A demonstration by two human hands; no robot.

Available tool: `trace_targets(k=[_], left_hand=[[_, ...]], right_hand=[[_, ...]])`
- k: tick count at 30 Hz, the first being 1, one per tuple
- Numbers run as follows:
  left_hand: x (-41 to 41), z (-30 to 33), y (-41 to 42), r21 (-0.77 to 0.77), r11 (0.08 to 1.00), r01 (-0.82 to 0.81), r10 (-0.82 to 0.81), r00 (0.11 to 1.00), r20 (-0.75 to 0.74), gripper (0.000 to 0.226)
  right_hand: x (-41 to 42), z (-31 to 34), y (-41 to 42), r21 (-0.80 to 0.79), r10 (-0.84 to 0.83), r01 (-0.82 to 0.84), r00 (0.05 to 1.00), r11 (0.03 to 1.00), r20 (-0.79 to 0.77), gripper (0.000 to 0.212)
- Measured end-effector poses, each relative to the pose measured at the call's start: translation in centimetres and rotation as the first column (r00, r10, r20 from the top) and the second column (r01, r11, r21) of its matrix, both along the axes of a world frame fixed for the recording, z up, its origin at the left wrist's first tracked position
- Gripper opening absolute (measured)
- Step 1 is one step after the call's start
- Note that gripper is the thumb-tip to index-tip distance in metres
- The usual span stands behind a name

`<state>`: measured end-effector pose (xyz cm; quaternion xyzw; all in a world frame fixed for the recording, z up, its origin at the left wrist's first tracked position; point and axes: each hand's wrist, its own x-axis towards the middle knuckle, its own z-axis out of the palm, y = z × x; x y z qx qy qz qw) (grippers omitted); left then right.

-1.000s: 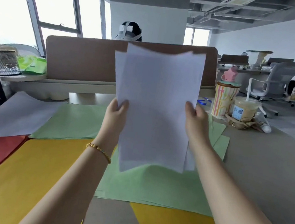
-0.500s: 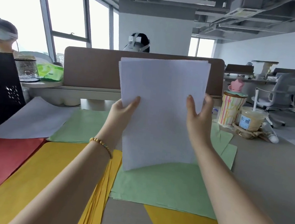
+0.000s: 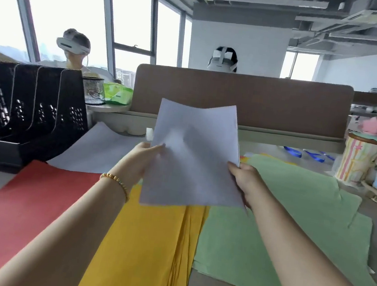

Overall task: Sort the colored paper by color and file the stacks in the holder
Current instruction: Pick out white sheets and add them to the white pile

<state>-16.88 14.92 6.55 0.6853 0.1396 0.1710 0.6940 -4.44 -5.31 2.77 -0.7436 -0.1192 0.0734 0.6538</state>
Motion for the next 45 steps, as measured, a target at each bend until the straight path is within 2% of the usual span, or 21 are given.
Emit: trace_targets(k=[3,5,6,7,10,12,14,18,20,25,27,29,32,36,38,39,41,45], left_hand=[[-3.5,-1.5,3.6,-0.003,0.994,0.111,-0.111,0.985,-0.133,0.029],[-5.1,-2.2,5.7,-0.038,0.998,0.054,-0.060,0.978,-0.199,0.043],[-5.4,-2.5,6.8,-0.024,1.000,0.004,-0.009,0.977,-0.215,0.050],[-5.7,-2.6,7.8,0.057,0.997,-0.055,0.067,0.970,-0.233,0.052],[-5.9,-3.3,11.4,0.368,0.896,-0.248,0.343,0.913,-0.220,0.051],[-5.7,-3.9,13.7,0.405,0.849,-0.340,0.441,0.878,-0.187,0.052],[-5.1,-4.6,16.0,0.436,0.806,-0.401,0.515,0.839,-0.179,0.054],[-3.4,-5.6,20.2,0.540,0.727,-0.425,0.598,0.778,-0.193,0.045],[-2.6,-5.9,21.9,0.608,0.697,-0.379,0.617,0.750,-0.240,0.030],[-1.0,-5.8,24.8,0.754,0.632,-0.179,0.646,0.658,-0.386,0.020],[-0.7,-6.1,25.4,0.807,0.568,-0.162,0.695,0.620,-0.364,0.022],[-0.5,-6.3,25.7,0.845,0.521,-0.122,0.714,0.605,-0.353,0.022],[-0.2,-6.4,25.3,0.903,0.429,-0.039,0.736,0.595,-0.324,0.023],[-0.4,-6.5,23.4,0.953,0.245,0.181,0.802,0.514,-0.303,0.034],[-0.2,-6.6,22.4,0.951,0.128,0.280,0.806,0.529,-0.264,0.034],[0.0,-6.6,21.9,0.950,0.100,0.297,0.796,0.549,-0.255,0.034],[0.6,-6.5,20.7,0.949,0.104,0.297,0.755,0.597,-0.270,0.031],[2.2,-5.8,16.4,0.958,0.190,0.213,0.629,0.723,-0.286,0.032]], right_hand=[[1.3,-1.7,5.2,0.004,-0.017,0.018,0.997,1.000,-0.081,0.018],[1.7,-2.3,8.7,-0.033,-0.021,0.017,0.992,0.999,-0.123,0.027],[1.6,-2.4,10.5,-0.048,-0.012,0.006,0.991,0.999,-0.133,0.030],[1.3,-2.5,12.3,-0.057,0.003,-0.011,0.990,0.998,-0.138,0.032],[-0.4,-2.4,17.3,0.033,0.134,-0.130,0.977,0.991,-0.163,0.028],[-1.4,-2.7,20.1,0.114,0.282,-0.267,0.948,0.957,-0.147,0.027],[-1.8,-3.3,22.7,0.126,0.366,-0.351,0.920,0.928,-0.136,0.040],[-2.1,-3.3,26.5,-0.057,0.275,-0.279,0.959,0.959,-0.066,0.081],[-2.1,-3.2,27.8,-0.134,0.281,-0.280,0.960,0.951,-0.010,0.076],[-1.5,-4.1,29.6,-0.496,0.416,-0.302,0.899,0.814,0.135,0.022],[-1.6,-4.4,29.6,-0.684,0.455,-0.194,0.862,0.704,0.223,0.030],[-1.8,-4.5,29.9,-0.816,0.525,-0.141,0.823,0.560,0.218,0.033],[-1.8,-5.2,30.8,-0.890,0.624,-0.150,0.762,0.431,0.174,0.055],[-1.0,-6.2,30.9,-0.916,0.625,-0.077,0.753,0.395,0.206,0.062],[-0.6,-6.0,30.3,-0.920,0.618,-0.036,0.751,0.391,0.233,0.061],[-0.4,-5.8,29.9,-0.918,0.619,-0.042,0.751,0.394,0.232,0.060],[-0.1,-5.1,28.6,-0.910,0.626,-0.060,0.744,0.410,0.233,0.057],[0.4,-4.3,23.9,-0.893,0.611,-0.005,0.731,0.450,0.304,0.047]])
